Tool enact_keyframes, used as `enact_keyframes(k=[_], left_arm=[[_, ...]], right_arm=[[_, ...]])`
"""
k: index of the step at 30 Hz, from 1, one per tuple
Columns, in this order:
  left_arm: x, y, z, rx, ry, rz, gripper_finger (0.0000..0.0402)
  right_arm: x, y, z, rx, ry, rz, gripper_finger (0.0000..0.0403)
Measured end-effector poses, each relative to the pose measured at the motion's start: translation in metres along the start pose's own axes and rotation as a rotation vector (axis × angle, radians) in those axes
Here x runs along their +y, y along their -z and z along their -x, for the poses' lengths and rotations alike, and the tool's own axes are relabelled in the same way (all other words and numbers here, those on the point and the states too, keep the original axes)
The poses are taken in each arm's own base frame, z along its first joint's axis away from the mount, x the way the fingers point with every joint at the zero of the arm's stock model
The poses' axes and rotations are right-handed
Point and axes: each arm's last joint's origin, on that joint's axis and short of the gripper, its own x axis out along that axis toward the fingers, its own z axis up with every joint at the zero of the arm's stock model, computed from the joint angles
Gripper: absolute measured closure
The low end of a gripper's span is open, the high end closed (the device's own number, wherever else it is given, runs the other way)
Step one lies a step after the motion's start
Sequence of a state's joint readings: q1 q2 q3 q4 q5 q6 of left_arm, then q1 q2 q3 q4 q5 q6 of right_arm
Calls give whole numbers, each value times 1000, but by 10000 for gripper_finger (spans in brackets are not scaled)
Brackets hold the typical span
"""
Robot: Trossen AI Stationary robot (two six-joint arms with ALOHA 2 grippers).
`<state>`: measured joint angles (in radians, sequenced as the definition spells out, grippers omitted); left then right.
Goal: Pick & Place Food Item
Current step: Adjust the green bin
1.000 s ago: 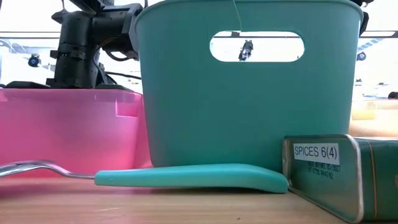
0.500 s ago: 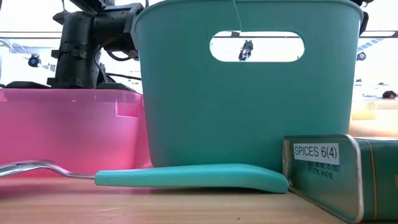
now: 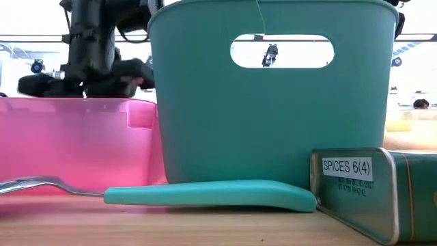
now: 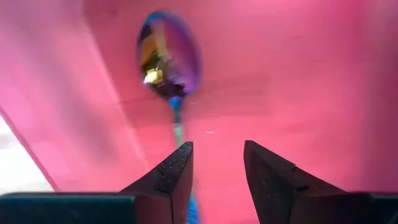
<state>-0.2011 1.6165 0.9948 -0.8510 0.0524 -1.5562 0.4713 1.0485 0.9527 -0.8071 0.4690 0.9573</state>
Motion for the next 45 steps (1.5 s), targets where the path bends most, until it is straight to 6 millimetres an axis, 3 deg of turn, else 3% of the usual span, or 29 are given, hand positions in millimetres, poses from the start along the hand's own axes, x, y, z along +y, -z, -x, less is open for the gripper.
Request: enact_keyframes(k=[7,17,23,31,38,45], left_arm=[[-12,0,38,-69,149,-100,267],[-30,-3,57,-105,246,-241,345],[-36,-6,60,-128,297,-318,372],[-38,-11,58,-160,308,-405,377],[-52,-13,43,-153,343,-461,377],[-55,-15,44,-165,371,-507,377]], right_arm=[[1,-1,0,-8,-10,-22,144],[3,-2,0,-20,-31,-165,144],[3,-2,0,-20,-34,-234,144],[8,-5,-1,-46,-85,-322,144],[23,-7,-15,-38,-89,-332,144],[41,-8,-29,37,-87,-319,144]])
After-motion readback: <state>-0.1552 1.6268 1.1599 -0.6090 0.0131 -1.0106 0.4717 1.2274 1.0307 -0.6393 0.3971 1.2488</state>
